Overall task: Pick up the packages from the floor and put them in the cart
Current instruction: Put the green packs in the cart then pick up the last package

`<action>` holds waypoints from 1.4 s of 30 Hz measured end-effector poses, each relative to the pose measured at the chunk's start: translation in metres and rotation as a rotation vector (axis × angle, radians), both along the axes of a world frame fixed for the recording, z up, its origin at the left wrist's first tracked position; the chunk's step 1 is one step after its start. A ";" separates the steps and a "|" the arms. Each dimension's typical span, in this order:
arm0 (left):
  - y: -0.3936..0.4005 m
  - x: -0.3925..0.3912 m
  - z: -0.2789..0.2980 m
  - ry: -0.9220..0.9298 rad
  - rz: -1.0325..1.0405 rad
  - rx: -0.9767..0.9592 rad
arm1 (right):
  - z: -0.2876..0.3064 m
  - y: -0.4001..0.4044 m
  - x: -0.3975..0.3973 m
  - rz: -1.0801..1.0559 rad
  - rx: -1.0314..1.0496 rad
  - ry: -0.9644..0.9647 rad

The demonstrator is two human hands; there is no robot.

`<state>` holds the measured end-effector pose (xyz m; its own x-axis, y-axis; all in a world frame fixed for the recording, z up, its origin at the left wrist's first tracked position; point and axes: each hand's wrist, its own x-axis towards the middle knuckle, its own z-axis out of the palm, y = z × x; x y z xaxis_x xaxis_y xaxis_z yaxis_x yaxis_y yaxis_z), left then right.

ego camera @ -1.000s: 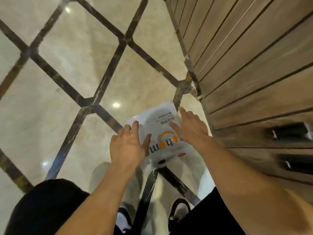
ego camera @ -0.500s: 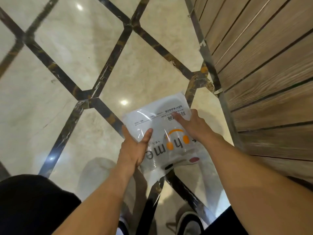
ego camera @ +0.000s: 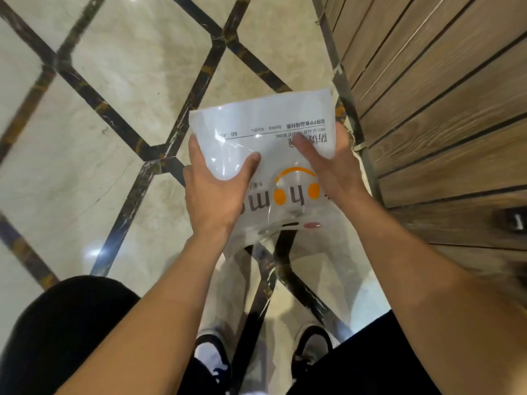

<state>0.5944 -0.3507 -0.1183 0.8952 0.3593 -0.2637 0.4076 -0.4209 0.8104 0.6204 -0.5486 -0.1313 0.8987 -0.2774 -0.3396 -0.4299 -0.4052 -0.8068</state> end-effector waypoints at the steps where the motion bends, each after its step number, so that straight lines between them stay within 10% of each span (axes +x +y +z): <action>1: 0.003 -0.001 0.024 -0.024 -0.007 -0.005 | 0.024 0.000 -0.004 -0.011 -0.003 -0.054; 22: 0.002 -0.008 0.763 -0.481 -0.289 -0.022 | 0.764 -0.012 -0.054 -0.156 0.004 -0.589; 31: -0.045 -0.020 0.914 -0.778 -0.596 -0.151 | 0.929 -0.044 -0.145 -0.438 -0.274 -0.865; 42: -0.141 -0.136 0.968 -0.763 -1.249 -0.477 | 0.982 -0.034 -0.363 -1.042 -0.523 -0.836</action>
